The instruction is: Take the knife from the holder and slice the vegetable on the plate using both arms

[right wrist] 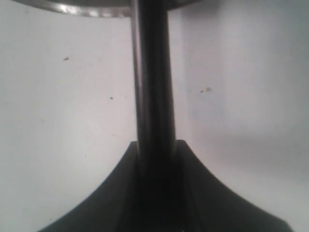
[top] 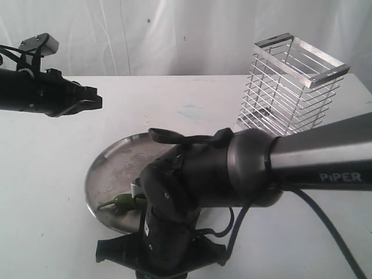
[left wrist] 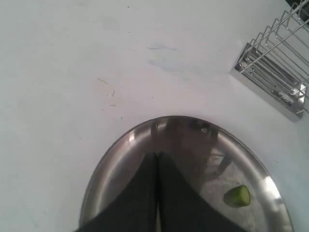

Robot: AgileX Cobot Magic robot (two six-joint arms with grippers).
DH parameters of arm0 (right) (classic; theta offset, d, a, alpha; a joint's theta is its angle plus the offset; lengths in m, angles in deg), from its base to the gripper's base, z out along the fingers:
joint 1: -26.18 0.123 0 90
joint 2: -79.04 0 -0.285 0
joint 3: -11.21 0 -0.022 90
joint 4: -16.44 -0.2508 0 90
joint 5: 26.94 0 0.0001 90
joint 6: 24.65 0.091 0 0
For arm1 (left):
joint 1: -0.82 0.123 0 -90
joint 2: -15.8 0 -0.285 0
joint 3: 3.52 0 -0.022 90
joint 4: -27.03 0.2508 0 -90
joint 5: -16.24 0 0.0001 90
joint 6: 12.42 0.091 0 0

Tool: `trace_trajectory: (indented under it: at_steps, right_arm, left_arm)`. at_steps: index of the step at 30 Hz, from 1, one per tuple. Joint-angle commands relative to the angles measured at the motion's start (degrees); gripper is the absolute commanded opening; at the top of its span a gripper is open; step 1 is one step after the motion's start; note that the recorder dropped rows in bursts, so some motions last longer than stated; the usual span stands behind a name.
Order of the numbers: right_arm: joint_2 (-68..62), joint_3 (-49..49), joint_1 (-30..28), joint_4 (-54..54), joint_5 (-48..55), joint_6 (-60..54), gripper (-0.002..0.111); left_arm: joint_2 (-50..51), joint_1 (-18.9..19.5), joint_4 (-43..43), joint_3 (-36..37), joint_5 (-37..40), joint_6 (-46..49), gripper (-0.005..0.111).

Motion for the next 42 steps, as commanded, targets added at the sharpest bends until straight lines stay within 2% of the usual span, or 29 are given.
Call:
trace_trajectory:
  at_steps: [1, 7, 14, 18, 25, 28, 42]
  right_arm:
    - [0.5, 1.2, -2.6, 0.6, 1.3, -3.0, 0.000]
    - [0.5, 6.1, -4.6, 1.6, 4.3, -7.0, 0.000]
    - [0.5, 6.3, -9.7, 4.4, 4.4, -7.5, 0.000]
    - [0.9, 6.5, -9.8, 4.1, 4.7, -10.3, 0.000]
    - [3.7, 6.5, -3.5, 7.7, 3.8, -3.1, 0.000]
    - [3.2, 6.5, -1.7, 7.4, 4.2, -2.4, 0.000]
    - [0.4, 6.5, -0.7, 7.3, 5.2, 2.0, 0.000]
  left_arm:
    - [-0.5, 0.2, -2.1, 0.1, 1.0, 1.4, 0.000]
    - [0.7, 0.2, -3.3, 0.1, -4.9, 2.8, 0.000]
    - [3.7, 0.2, -4.0, 0.1, -1.8, 2.9, 0.000]
    - [3.8, 0.2, -4.8, 0.1, -2.2, 2.9, 0.000]
    - [3.8, 0.2, -12.4, 0.1, -1.3, 9.7, 0.000]
    - [3.8, 0.2, -12.9, 0.1, -0.4, 10.3, 0.000]
    - [3.8, 0.2, -12.9, 0.1, 6.2, 10.3, 0.000]
